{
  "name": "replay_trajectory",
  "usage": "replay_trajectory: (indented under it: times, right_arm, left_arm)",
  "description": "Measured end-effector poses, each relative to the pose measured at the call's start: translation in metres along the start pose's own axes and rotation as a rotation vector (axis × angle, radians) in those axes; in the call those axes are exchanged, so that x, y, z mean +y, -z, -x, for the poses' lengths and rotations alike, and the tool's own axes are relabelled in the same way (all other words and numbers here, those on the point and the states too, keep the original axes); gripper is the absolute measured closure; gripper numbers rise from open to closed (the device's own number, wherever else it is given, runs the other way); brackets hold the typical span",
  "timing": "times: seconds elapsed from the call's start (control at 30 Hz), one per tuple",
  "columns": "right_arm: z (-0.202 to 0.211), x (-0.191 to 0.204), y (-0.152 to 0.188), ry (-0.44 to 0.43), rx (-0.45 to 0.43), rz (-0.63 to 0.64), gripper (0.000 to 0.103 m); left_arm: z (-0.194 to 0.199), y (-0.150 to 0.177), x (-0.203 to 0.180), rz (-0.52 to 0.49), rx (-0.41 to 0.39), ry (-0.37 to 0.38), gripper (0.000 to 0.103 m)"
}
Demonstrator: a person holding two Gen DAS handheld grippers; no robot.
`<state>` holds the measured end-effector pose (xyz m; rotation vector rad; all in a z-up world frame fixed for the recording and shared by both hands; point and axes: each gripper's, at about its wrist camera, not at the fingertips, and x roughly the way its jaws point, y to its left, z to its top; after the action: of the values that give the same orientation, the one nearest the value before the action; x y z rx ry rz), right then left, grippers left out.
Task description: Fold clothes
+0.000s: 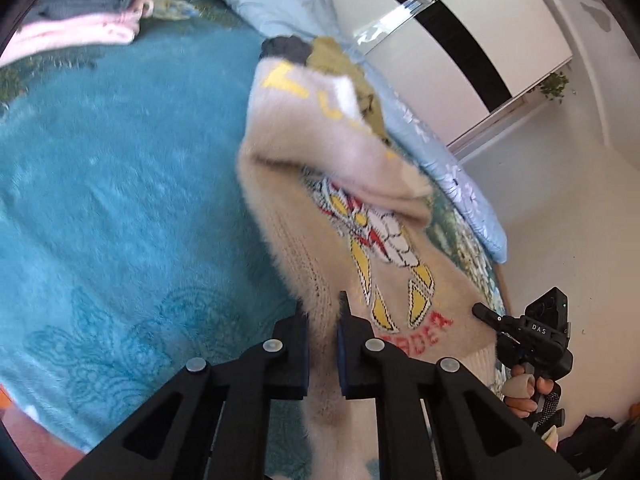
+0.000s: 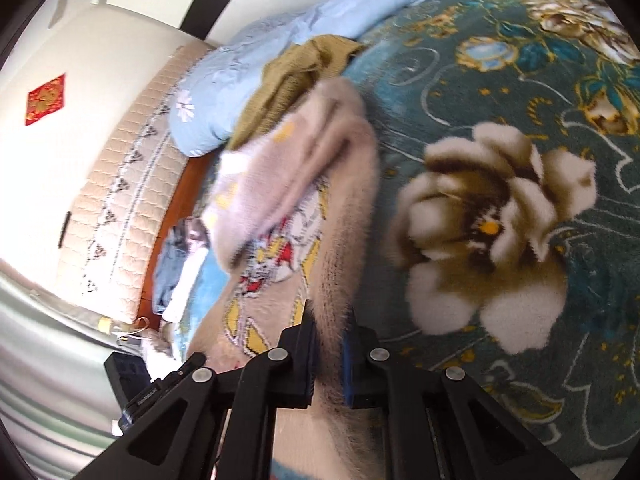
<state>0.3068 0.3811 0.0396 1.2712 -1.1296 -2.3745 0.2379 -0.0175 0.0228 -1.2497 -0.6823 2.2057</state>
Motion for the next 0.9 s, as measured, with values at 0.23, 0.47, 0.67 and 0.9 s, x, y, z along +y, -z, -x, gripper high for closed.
replay_trajectory:
  times: [0.23, 0.47, 0.67, 0.9]
  right_arm:
    - [0.037, 0.044, 0.014, -0.111, -0.013, 0.096, 0.092]
    - [0.023, 0.049, -0.028, -0.209, -0.022, 0.019, 0.092]
    - [-0.016, 0.047, -0.083, -0.276, -0.068, -0.047, 0.090]
    - [-0.053, 0.014, -0.120, -0.357, -0.213, -0.176, 0.083]
  left_arm:
    - [0.058, 0.000, -0.005, -0.066, -0.056, 0.089, 0.093]
    - [0.041, -0.046, 0.018, 0.072, -0.053, 0.151, 0.092]
    - [-0.002, -0.101, 0.037, 0.193, -0.064, 0.140, 0.091]
    - [-0.052, -0.137, 0.082, 0.434, -0.084, 0.198, 0.090]
